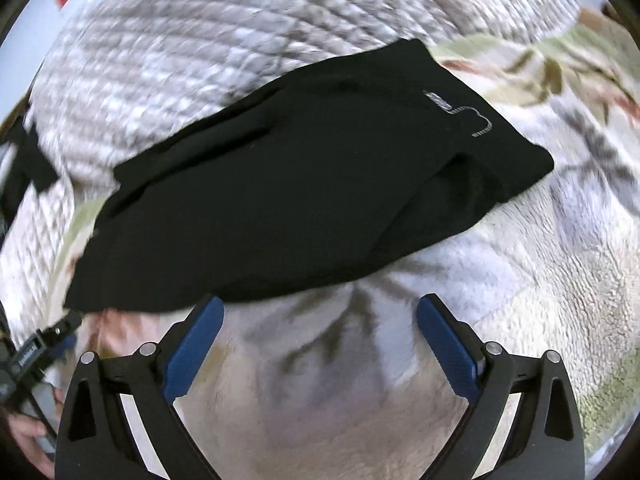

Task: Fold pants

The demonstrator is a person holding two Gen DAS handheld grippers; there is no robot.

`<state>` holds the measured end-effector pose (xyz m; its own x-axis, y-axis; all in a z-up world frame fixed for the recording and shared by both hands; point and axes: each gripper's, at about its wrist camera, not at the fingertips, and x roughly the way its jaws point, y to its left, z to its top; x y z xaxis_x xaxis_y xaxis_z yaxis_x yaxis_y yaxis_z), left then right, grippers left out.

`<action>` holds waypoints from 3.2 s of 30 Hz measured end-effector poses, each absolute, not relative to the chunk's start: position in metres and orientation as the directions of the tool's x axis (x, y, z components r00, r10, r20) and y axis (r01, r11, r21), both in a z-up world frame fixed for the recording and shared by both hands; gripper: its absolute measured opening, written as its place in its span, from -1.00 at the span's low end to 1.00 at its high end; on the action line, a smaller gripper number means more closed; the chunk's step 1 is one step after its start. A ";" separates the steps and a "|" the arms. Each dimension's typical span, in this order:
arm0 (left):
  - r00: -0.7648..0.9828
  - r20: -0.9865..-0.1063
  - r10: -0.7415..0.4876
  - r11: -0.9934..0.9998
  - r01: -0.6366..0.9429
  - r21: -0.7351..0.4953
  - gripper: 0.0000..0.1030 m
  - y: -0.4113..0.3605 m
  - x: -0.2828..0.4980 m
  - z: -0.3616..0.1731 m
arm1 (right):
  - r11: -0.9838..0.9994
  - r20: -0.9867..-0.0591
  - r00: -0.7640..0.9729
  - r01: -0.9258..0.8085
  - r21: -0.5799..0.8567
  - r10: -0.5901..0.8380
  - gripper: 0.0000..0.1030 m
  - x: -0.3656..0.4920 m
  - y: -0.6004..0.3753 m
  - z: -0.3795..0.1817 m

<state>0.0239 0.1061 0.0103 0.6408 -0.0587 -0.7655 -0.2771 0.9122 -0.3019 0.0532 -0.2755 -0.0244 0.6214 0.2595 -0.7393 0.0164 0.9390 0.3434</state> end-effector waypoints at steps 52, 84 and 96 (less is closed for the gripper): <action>0.582 -0.812 -0.044 0.853 -0.402 -0.334 -0.92 0.149 -0.123 0.004 | 0.756 -0.768 0.585 0.372 0.539 0.260 -0.95 -0.063 -0.421 -0.022; 0.579 -0.814 0.050 0.979 -0.188 -0.073 -0.36 0.102 -0.014 -0.005 | 0.920 -0.793 0.609 0.322 0.226 -0.018 -0.36 -0.030 -0.384 0.004; 0.585 -0.780 0.222 0.903 -0.425 -0.062 -0.35 0.179 -0.055 0.005 | 0.907 -0.803 0.594 0.366 0.209 -0.055 0.12 -0.035 -0.383 -0.007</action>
<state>-0.0552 0.1786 0.0049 0.5854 0.2217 -0.7799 -0.4251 0.9030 -0.0624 -0.0345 -0.3826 -0.0065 0.5936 -0.0553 -0.8028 0.3664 0.9068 0.2085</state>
